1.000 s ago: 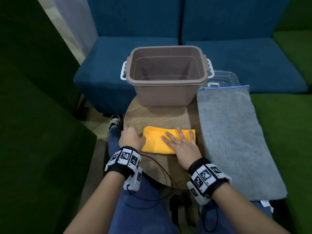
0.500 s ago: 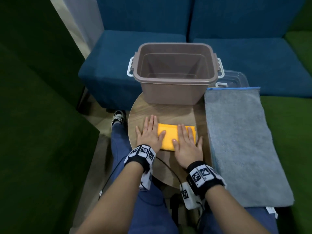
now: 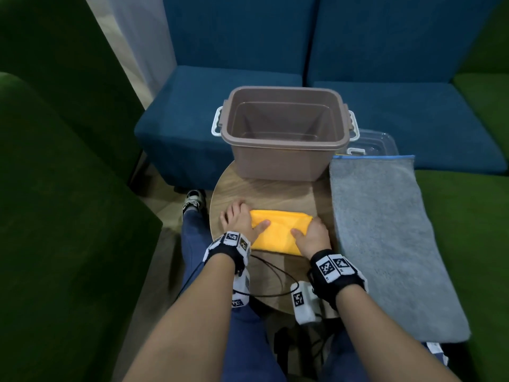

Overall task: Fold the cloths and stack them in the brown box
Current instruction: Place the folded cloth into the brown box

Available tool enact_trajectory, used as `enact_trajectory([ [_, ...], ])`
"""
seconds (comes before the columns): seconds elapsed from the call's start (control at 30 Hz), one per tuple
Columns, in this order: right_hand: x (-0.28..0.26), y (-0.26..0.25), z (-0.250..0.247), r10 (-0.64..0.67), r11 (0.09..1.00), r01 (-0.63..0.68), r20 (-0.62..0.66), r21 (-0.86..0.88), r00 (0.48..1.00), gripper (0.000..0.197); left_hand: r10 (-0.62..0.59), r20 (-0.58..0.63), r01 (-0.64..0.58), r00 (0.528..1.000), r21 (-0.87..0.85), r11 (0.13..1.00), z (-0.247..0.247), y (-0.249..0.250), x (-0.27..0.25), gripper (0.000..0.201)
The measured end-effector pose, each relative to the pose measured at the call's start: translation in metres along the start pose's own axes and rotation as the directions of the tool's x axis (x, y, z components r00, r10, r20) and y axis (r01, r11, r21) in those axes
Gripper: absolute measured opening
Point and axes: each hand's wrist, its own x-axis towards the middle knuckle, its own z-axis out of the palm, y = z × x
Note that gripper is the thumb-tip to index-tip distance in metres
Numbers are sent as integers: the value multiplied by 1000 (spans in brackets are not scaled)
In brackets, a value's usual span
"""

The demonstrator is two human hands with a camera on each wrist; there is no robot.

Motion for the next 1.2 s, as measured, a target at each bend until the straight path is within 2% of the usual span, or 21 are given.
enact_trajectory([
  [0.1,-10,-5,-9,-54,998,54,14,16,998,49,-20,32,25,999,-158,987,-14,-7,5,60],
  [0.17,-25,-16,-17,-247,959,246,-12,141,969,34,-55,-9,49,998,-326,944,-26,-10,1,51],
  [0.23,-39,-32,-28,-432,869,437,-74,234,899,24,-126,-121,49,985,-500,865,-37,-8,-5,36],
  [0.3,-44,-46,-41,-533,797,562,-178,221,827,30,-193,-312,-41,930,-611,790,-53,2,-11,32],
  [0.33,-42,-52,-47,-540,780,583,-228,225,810,37,-199,-414,-116,888,-621,775,-62,7,-13,33],
  [0.4,-36,-61,-60,-500,769,575,-298,280,813,44,-130,-568,-266,813,-560,784,-81,19,-19,32],
  [0.43,-32,-64,-66,-488,759,585,-345,286,802,41,-78,-614,-323,786,-514,794,-90,27,-21,31],
  [0.5,-28,-69,-80,-497,708,652,-466,270,732,23,-28,-668,-371,743,-448,813,-106,44,-25,29],
  [0.6,-31,-71,-99,-520,656,727,-577,202,630,5,-88,-721,-372,687,-454,810,-120,64,-26,22],
  [0.7,-34,-67,-105,-557,644,760,-632,81,539,11,-135,-698,-343,703,-499,796,-124,79,-19,19],
  [0.77,-31,-65,-106,-555,665,744,-628,60,546,15,-136,-666,-310,734,-506,805,-125,86,-12,22],
  [0.83,-25,-63,-113,-531,722,688,-585,65,613,13,-105,-661,-318,743,-488,813,-129,87,-1,25],
  [0.93,-12,-57,-131,-490,794,595,-444,127,750,10,-46,-637,-360,770,-492,793,-138,85,19,26],
  [0.97,-9,-57,-138,-493,798,582,-387,155,779,6,-36,-628,-370,777,-502,782,-140,84,27,27],
  [1.0,-8,-58,-144,-507,792,588,-362,164,783,5,-42,-630,-373,775,-510,775,-143,82,35,28],
  [1.07,-7,-64,-157,-544,774,627,-413,91,731,19,-108,-671,-309,734,-471,826,-148,78,53,32],
  [1.1,-7,-67,-164,-559,765,643,-448,46,698,21,-158,-678,-209,718,-426,880,-150,75,63,39],
  [1.13,-6,-71,-171,-577,754,657,-473,5,665,20,-212,-651,-80,728,-389,918,-153,72,72,49],
  [1.2,-4,-78,-185,-601,738,673,-501,-49,623,17,-308,-486,121,818,-378,918,-160,67,89,73],
])
